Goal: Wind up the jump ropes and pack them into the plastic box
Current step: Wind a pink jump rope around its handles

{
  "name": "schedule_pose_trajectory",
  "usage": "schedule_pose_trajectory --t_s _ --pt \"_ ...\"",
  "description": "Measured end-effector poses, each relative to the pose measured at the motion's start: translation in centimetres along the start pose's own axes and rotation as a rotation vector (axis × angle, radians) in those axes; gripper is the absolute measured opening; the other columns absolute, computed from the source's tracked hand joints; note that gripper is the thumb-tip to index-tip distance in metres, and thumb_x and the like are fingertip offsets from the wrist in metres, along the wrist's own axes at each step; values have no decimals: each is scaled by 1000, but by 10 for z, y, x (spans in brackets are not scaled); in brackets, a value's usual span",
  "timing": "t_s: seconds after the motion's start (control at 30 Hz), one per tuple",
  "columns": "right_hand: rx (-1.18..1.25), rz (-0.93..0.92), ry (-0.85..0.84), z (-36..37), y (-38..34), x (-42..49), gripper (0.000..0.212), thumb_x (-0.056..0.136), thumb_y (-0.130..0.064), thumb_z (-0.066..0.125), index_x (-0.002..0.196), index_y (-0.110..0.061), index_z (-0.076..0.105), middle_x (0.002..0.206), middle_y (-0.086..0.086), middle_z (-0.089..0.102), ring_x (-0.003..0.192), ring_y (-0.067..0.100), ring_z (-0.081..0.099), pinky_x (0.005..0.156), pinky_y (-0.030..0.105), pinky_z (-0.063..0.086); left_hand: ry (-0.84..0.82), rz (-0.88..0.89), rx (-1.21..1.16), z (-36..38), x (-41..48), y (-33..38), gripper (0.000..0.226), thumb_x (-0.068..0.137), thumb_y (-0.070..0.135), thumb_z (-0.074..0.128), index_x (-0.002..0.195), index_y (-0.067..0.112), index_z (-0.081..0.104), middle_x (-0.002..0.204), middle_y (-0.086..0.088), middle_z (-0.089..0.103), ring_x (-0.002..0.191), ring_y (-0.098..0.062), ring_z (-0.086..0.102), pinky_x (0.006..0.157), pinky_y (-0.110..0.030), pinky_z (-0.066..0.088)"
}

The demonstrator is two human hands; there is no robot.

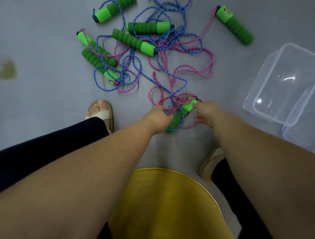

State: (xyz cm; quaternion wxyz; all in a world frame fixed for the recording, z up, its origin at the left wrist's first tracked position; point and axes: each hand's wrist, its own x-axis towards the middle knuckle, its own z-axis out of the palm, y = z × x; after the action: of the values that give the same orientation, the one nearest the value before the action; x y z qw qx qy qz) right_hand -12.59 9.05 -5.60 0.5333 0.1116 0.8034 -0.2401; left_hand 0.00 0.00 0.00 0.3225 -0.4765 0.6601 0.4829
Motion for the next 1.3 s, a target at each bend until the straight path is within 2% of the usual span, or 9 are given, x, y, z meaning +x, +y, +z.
schedule_pose_trajectory --t_s 0.1,0.27,0.33,0.5,0.7,0.8,0.93,1.2,1.3 --pt "-16 10 45 21 -3 34 12 86 -13 61 84 -2 58 79 18 53 58 21 47 55 34 44 -80 -26 36 0 29 -1 40 96 26 47 129 4 46 130 -16 53 117 -29 51 80 -24 36" --pt "-20 -37 126 37 -7 61 23 73 -15 73 92 -5 65 87 11 66 85 23 60 85 40 53 -63 -24 -23 0 52 9 38 97 25 44 129 6 47 129 -17 54 116 -32 53 91 -32 43" --pt "1 -61 162 38 -10 64 15 64 -15 74 70 -13 62 67 6 61 76 22 62 79 42 57 -60 -7 -65 -4 57 15 34 97 23 44 124 4 52 126 -18 57 114 -33 55 91 -33 46" --pt "57 -263 76 22 -39 33 25 70 -30 75 84 -13 63 84 10 63 79 22 62 75 39 56 160 -6 -233 -12 58 21 28 88 27 57 110 9 56 115 -17 58 106 -32 58 89 -34 47" --pt "-44 -471 -13 -27 -88 -51 38 90 -50 50 72 -17 51 64 1 54 50 9 50 43 17 39 180 71 150 -26 7 47 70 87 67 37 144 27 34 156 -11 15 144 -26 12 115 -43 19" --pt "173 -511 -83 -49 -114 -105 34 95 -44 44 80 -15 51 68 6 58 49 12 53 49 20 45 136 226 -220 -42 -36 72 54 95 54 37 127 15 55 131 -13 55 124 -28 48 99 -33 37" --pt "443 -605 -100 -71 -133 -186 26 98 -38 39 87 -17 49 71 5 63 54 14 56 59 28 47 -226 358 -823 -66 -115 100 31 95 41 46 103 14 58 87 -8 62 71 -20 61 72 -30 49" --pt "645 -823 -31 -104 -102 -288 29 96 -30 40 112 -13 57 96 -1 54 71 12 48 63 26 41 36 665 -243 -120 -267 106 17 88 27 62 80 17 51 57 0 51 42 -13 43 39 -18 38" --pt "542 -1008 -145 -103 -90 -305 47 71 -21 61 115 -23 47 127 4 47 104 13 49 90 29 40 -42 746 -272 -140 -320 107 17 87 22 62 79 16 49 49 3 47 36 -10 39 40 -18 36"
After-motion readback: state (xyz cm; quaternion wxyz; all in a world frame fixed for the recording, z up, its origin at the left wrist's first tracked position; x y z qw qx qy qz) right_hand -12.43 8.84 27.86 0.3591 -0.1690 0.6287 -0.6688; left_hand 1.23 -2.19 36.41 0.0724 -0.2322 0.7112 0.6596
